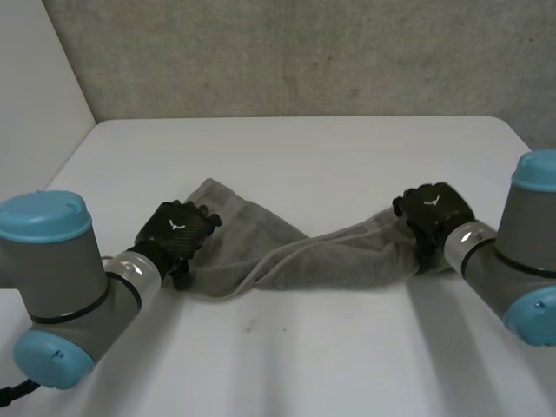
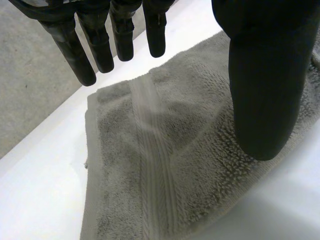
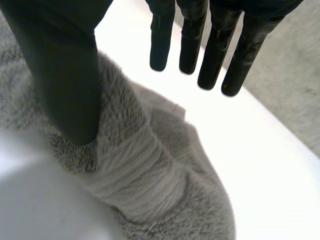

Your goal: Fold the towel.

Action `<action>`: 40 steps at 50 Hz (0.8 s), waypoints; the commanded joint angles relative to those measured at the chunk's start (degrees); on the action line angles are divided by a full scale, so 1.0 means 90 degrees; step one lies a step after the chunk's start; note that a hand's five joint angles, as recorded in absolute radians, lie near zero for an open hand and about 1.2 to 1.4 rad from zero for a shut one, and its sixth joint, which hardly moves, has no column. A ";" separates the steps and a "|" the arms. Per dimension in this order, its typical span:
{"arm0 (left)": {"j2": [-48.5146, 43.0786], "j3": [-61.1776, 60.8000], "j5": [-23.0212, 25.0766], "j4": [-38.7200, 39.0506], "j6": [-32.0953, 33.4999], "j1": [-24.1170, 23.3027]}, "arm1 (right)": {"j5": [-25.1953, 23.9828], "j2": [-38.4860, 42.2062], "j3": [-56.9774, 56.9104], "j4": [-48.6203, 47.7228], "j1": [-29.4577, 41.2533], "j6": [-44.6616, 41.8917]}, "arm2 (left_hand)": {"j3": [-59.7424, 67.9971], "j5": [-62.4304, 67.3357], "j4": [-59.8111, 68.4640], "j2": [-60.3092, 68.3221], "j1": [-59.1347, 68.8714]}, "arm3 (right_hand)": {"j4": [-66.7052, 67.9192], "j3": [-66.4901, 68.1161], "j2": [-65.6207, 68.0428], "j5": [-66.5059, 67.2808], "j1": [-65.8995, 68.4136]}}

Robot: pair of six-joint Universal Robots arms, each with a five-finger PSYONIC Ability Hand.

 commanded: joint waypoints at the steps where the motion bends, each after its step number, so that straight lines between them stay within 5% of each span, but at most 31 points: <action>1: 0.0251 0.0067 -0.0007 -0.0016 -0.0017 -0.0010 | -0.0022 -0.0721 -0.0106 0.0271 0.0010 0.0217 | 0.0126 0.0156 0.0136 0.0134 0.0133 | -0.0595 -0.0579 -0.0600 -0.0606 -0.0181; 11: 0.0876 0.0331 -0.0027 -0.0104 -0.0173 -0.0029 | -0.0070 -0.0946 -0.1140 0.0719 0.0078 0.1660 | -0.0023 0.0006 -0.0013 -0.0015 -0.0016 | -0.0558 -0.0542 -0.0563 -0.0569 -0.0144; 18: 0.1500 0.0526 -0.0027 -0.0309 -0.1146 0.0379 | -0.0538 -0.0390 -0.1707 0.1100 0.0293 0.2374 | -0.0247 -0.0218 -0.0237 -0.0239 -0.0240 | -0.0595 -0.0579 -0.0600 -0.0606 -0.0181; 24: 0.1482 0.0419 0.0002 -0.0601 -0.1871 0.0751 | -0.1027 0.0322 -0.1815 0.1704 0.0722 0.2346 | -0.0247 -0.0218 -0.0238 -0.0240 -0.0241 | -0.0595 -0.0579 -0.0600 -0.0606 -0.0181; 30: 0.1024 0.0136 -0.0027 -0.1236 -0.1843 0.0772 | -0.1028 0.0724 -0.1728 0.2418 0.0752 0.1977 | -0.0229 -0.0199 -0.0219 -0.0221 -0.0222 | -0.0595 -0.0579 -0.0600 -0.0606 -0.0181; 40: 0.0964 0.0778 -0.0017 -0.1550 -0.1755 0.0655 | -0.0833 0.0023 -0.2049 0.2031 0.0713 0.1369 | -0.0266 -0.0237 -0.0256 -0.0258 -0.0259 | -0.0446 -0.0430 -0.0451 -0.0457 -0.0032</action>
